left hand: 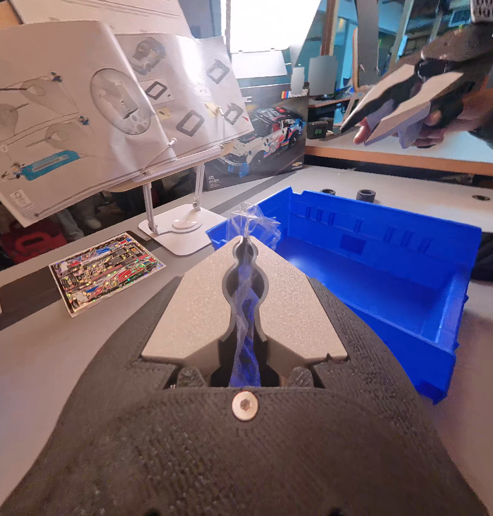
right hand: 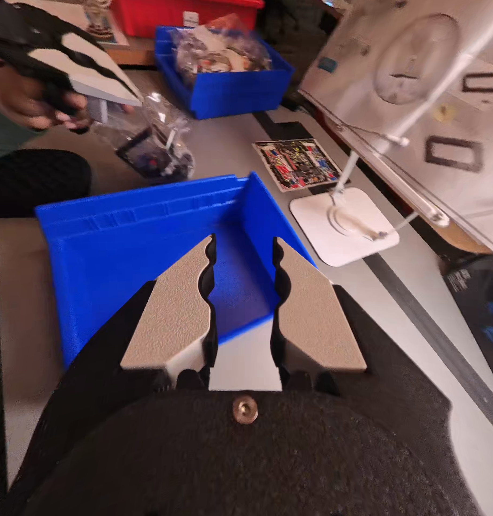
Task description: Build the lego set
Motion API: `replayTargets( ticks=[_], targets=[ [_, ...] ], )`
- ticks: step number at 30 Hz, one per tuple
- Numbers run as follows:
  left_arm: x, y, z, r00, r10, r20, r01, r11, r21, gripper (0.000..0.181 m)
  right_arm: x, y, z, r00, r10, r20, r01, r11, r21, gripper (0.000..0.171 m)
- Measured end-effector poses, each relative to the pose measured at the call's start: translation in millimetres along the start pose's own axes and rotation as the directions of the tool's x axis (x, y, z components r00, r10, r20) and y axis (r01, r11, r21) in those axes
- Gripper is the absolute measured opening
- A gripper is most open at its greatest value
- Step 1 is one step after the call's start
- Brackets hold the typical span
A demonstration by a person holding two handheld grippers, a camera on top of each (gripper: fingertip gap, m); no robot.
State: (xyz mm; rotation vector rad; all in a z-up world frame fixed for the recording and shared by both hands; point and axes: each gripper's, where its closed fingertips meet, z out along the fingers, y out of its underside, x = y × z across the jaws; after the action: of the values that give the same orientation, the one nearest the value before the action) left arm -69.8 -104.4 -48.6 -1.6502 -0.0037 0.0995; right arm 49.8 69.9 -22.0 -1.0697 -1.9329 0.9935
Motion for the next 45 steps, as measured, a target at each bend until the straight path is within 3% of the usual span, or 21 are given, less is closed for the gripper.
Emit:
replayTargets(
  ticks=[5, 10, 14, 17, 21, 26, 28, 30, 34, 37, 42, 45],
  targets=[
    [24, 1, 11, 0.994, 0.105, -0.027, -0.105, 0.994, -0.031, 0.000, -68, -28, 49, 0.984, -0.138, 0.116, 0.139, 0.990, -0.004, 0.037],
    [44, 3, 14, 0.973, 0.219, -0.070, -0.223, 0.974, -0.046, 0.000, -94, -44, 98, 0.967, -0.191, 0.166, 0.190, 0.982, 0.022, 0.039],
    [54, 3, 12, 0.973, 0.208, -0.103, -0.214, 0.975, -0.054, 0.008, -114, -55, 114, 0.930, -0.330, 0.164, 0.323, 0.944, 0.066, 0.039],
    [58, -5, 6, 0.973, 0.191, -0.127, -0.195, 0.980, -0.024, 0.017, -111, -54, 124, 0.916, -0.384, 0.114, 0.385, 0.923, 0.016, 0.008],
    [55, -20, -11, 0.979, 0.073, -0.190, -0.081, 0.996, -0.034, 0.029, -108, -47, 121, 0.870, -0.472, 0.146, 0.471, 0.881, 0.045, 0.001],
    [52, -18, -16, 0.928, -0.199, -0.314, 0.133, 0.967, -0.219, 0.042, -118, -44, 116, 0.832, -0.535, 0.146, 0.528, 0.845, 0.091, 0.000],
    [59, -8, -6, 0.906, -0.248, -0.342, 0.145, 0.943, -0.300, 0.046, -124, -46, 116, 0.824, -0.546, 0.151, 0.534, 0.837, 0.115, 0.001],
    [63, 7, 5, 0.903, -0.263, -0.339, 0.124, 0.916, -0.381, 0.039, -127, -48, 115, 0.813, -0.566, 0.137, 0.551, 0.824, 0.135, 0.001],
    [79, 16, 6, 0.873, -0.254, -0.417, 0.052, 0.898, -0.437, 0.000, -124, -39, 111, 0.816, -0.561, 0.136, 0.546, 0.827, 0.135, 0.000],
    [71, -3, 1, 0.871, -0.260, -0.417, 0.097, 0.923, -0.372, 0.000, -122, -33, 106, 0.809, -0.573, 0.134, 0.552, 0.818, 0.163, 0.000],
    [68, 1, -3, 0.888, -0.241, -0.391, 0.080, 0.920, -0.384, 0.000, -127, -32, 104, 0.808, -0.574, 0.132, 0.547, 0.815, 0.191, 0.000],
    [60, 1, -1, 0.934, -0.143, -0.326, 0.011, 0.927, -0.375, 0.000, -129, -32, 103, 0.798, -0.588, 0.131, 0.560, 0.805, 0.196, 0.000]
  ],
)
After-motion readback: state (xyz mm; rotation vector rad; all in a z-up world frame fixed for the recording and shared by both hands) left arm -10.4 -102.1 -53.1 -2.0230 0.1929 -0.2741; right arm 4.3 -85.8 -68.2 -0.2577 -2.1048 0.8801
